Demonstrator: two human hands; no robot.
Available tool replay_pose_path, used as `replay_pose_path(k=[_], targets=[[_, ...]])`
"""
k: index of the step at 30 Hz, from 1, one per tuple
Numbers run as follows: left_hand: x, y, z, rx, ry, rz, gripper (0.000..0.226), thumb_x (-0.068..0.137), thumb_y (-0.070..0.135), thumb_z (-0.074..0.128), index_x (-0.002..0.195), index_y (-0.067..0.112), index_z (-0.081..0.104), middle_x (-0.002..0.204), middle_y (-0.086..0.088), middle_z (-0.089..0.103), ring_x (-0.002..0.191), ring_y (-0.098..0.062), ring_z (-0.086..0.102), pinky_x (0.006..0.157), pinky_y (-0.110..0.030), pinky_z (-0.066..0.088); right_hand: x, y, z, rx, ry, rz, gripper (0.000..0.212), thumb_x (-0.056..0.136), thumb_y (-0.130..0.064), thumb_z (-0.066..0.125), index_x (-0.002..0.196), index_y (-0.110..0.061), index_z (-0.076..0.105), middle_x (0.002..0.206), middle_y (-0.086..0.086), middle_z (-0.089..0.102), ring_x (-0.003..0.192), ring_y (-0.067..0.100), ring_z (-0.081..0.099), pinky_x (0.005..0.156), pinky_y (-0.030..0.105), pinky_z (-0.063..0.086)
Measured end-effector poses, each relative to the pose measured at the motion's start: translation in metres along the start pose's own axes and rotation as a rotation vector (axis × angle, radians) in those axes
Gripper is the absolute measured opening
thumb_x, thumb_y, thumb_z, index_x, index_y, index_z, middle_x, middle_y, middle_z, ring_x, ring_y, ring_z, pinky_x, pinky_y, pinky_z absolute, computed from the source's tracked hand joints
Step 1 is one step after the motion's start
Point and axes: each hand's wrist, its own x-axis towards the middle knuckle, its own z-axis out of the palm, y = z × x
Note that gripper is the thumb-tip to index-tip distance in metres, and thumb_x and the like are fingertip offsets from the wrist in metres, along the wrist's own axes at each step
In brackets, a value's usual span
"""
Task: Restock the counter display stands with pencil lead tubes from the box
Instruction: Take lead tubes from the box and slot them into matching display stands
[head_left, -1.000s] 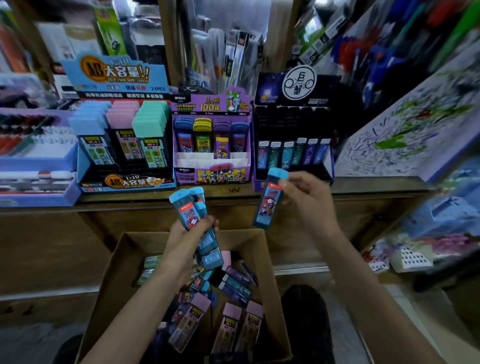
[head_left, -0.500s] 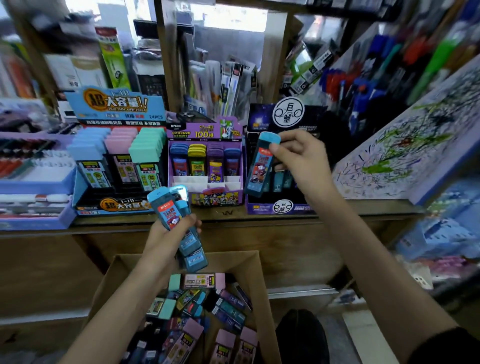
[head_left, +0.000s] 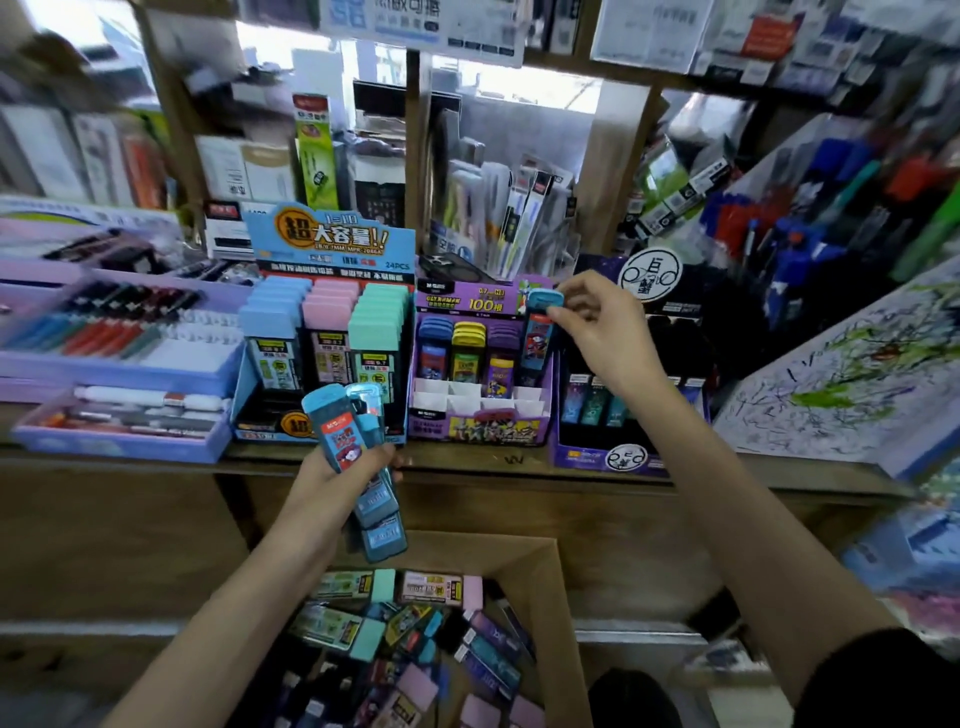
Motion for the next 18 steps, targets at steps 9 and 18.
replay_pose_path(k=[9, 18], targets=[[0.0, -0.001, 0.001, 0.025, -0.031, -0.018, 0.006, 0.086, 0.018, 0.063, 0.091, 0.015, 0.063, 0.075, 0.005, 0.073, 0.067, -0.004, 0.069, 0.059, -0.028, 0.048, 0.001, 0.021, 0.011, -0.574, -0.074, -0.218, 0.014, 0.087, -0.02, 0.064, 0.099, -0.013, 0.061, 0.098, 0.003, 0.061, 0.099, 0.023, 0.049, 0.083, 0.034, 0.037], [-0.003, -0.001, 0.007, -0.021, -0.079, -0.018, 0.004, 0.086, 0.013, 0.062, 0.089, 0.016, 0.062, 0.073, 0.004, 0.073, 0.066, -0.005, 0.068, 0.051, -0.02, 0.051, -0.003, 0.025, 0.004, -0.647, -0.125, -0.27, 0.02, 0.089, -0.022, 0.061, 0.106, -0.012, 0.066, 0.105, 0.005, 0.063, 0.105, 0.025, 0.046, 0.092, 0.035, 0.034]])
